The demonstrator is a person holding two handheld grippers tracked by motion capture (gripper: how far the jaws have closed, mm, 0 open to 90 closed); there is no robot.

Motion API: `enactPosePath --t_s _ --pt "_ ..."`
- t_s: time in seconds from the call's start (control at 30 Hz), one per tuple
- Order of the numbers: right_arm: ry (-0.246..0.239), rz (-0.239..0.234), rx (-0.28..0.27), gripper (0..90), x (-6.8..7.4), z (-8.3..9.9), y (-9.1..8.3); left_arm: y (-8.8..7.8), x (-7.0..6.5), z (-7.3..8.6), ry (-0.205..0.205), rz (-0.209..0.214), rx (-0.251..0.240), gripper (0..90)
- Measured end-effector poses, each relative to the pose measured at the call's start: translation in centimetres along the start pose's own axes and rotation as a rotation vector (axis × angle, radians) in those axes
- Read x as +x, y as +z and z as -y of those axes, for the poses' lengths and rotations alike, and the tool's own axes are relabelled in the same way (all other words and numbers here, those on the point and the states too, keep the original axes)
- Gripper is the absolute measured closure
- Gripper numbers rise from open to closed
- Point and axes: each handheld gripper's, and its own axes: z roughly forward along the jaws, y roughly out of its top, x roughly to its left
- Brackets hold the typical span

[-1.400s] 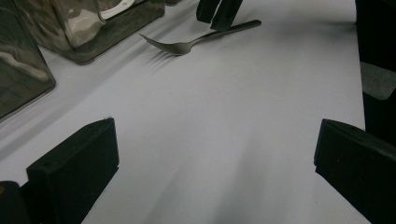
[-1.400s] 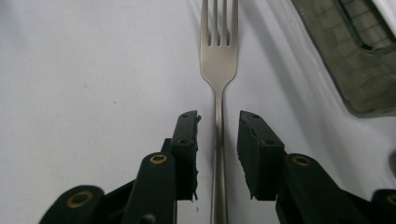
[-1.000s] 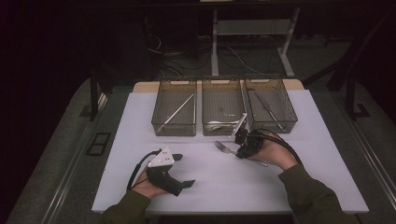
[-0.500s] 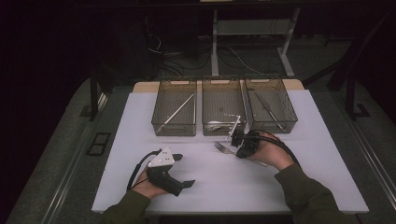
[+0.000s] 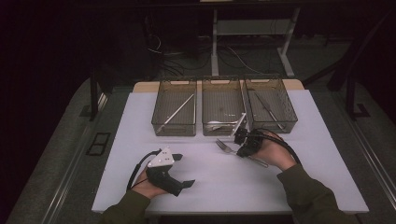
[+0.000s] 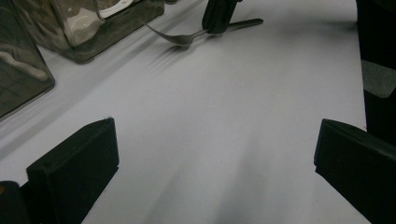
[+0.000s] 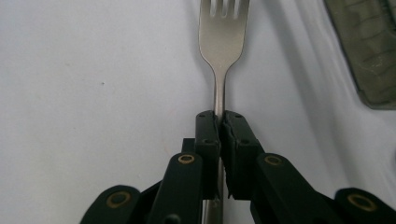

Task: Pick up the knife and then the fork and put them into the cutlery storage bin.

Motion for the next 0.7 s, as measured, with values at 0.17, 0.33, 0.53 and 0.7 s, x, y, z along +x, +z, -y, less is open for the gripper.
enactPosePath --t_s 0.17,0.33,0.53,0.7 --pt "0.023 -0.013 -0.061 84.8 -0.6 0.8 -1.0 0.0 0.0 0.0 0.002 -0.001 -0.001 0.0" --pt "0.057 -0.025 -0.127 84.8 -1.1 1.7 -2.1 0.0 0.0 0.0 0.002 -0.002 -0.002 0.0" --pt "0.101 -0.043 -0.191 84.7 -1.7 2.6 -3.2 -0.1 0.0 0.0 0.002 -0.003 -0.003 0.0" --pt "0.133 -0.049 -0.232 84.7 -2.2 3.2 -3.7 -0.1 0.0 0.0 0.002 -0.003 -0.003 0.0"
